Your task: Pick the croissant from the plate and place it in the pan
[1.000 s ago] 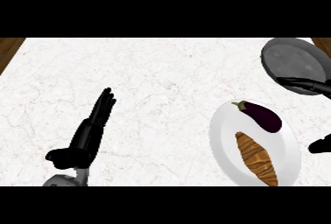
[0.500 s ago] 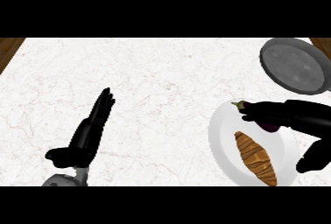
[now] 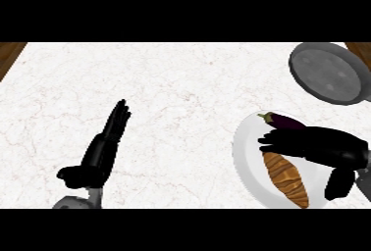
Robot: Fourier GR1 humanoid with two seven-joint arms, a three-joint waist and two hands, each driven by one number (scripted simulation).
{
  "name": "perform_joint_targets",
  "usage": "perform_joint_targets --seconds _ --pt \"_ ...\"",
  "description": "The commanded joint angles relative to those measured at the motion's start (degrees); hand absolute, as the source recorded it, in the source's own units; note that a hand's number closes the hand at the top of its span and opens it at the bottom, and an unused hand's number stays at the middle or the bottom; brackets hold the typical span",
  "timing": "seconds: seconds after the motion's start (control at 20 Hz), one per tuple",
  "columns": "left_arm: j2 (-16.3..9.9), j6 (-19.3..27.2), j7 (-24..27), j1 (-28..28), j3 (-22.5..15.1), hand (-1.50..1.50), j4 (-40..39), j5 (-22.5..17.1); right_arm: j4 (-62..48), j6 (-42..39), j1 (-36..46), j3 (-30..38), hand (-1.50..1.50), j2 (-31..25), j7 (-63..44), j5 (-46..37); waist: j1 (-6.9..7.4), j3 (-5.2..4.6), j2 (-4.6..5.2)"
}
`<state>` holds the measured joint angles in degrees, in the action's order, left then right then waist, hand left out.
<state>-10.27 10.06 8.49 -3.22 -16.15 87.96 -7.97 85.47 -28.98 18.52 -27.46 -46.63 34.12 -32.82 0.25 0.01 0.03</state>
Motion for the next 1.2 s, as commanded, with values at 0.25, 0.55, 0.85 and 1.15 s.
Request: perform_joint_targets --seconds 0.25,0.55,0.85,1.15 --pt "1.4 -1.9 -2.8 0.6 1.7 0.00 3.2 1.4 -4.0 -3.0 -0.2 3.0 -1.50 6.4 2.2 -6.4 0.01 -0.01 -0.04" --pt "3.0 -2.0 -1.2 0.6 2.2 0.00 1.6 3.4 -10.8 0.1 0.0 3.1 -1.50 10.8 5.5 -9.2 0.07 0.00 0.03" --pt "4.7 -2.5 -3.8 -1.0 3.2 0.00 0.9 4.4 -9.4 -1.2 -1.4 2.9 -1.50 14.1 1.7 -14.1 -0.10 -0.01 -0.03" --pt "3.9 -5.8 2.7 -0.7 5.9 0.00 -3.8 3.0 -15.9 2.2 0.8 -1.3 1.50 13.8 6.4 -20.6 0.17 -0.01 0.16"
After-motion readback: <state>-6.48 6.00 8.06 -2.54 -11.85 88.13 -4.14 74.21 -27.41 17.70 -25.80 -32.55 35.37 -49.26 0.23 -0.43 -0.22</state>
